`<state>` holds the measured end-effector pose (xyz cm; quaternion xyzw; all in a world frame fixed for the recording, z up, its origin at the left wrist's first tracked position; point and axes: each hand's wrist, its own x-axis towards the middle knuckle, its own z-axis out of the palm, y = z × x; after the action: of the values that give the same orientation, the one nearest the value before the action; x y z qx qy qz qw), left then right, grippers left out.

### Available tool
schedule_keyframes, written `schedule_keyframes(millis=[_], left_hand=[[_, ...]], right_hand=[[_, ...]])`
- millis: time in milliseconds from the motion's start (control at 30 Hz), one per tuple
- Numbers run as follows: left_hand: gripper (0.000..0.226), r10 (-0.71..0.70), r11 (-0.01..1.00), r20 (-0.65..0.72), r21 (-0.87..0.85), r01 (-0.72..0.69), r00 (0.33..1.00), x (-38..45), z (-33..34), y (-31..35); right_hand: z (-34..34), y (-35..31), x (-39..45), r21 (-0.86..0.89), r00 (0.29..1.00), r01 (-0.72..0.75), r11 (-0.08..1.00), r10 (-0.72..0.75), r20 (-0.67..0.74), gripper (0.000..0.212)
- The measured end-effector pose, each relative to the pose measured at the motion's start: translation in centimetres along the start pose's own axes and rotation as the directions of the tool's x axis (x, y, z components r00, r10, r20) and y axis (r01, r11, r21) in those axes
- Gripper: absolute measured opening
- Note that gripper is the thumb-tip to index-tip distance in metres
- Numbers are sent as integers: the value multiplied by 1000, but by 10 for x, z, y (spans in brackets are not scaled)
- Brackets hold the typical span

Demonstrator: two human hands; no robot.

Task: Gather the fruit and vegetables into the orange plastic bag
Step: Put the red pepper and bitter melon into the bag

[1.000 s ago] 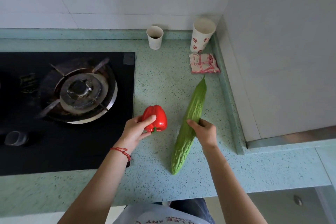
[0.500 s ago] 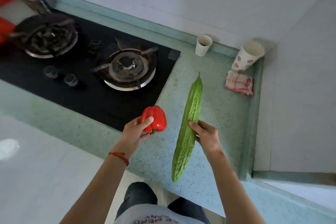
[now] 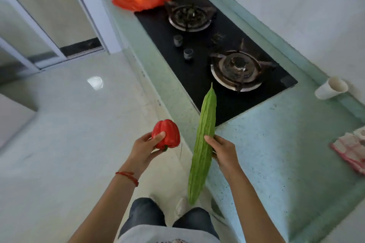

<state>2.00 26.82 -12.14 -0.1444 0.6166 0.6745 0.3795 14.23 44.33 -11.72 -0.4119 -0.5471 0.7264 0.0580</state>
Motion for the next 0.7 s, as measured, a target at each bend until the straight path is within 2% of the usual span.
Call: schedule_keyframes(millis=[200, 400, 700], left_hand=[[35, 44, 991, -165, -119, -64, 985, -23, -81, 4], [39, 60, 973, -264, -200, -116, 963, -41, -161, 17], [48, 80, 956, -347, -239, -171, 934, -38, -256, 43]], right_hand=[[80, 7, 2, -98, 984, -22, 995, 39, 174, 11], [167, 15, -8, -141, 948, -24, 990, 67, 310, 17], [271, 19, -5, -176, 929, -18, 984, 81, 361, 12]])
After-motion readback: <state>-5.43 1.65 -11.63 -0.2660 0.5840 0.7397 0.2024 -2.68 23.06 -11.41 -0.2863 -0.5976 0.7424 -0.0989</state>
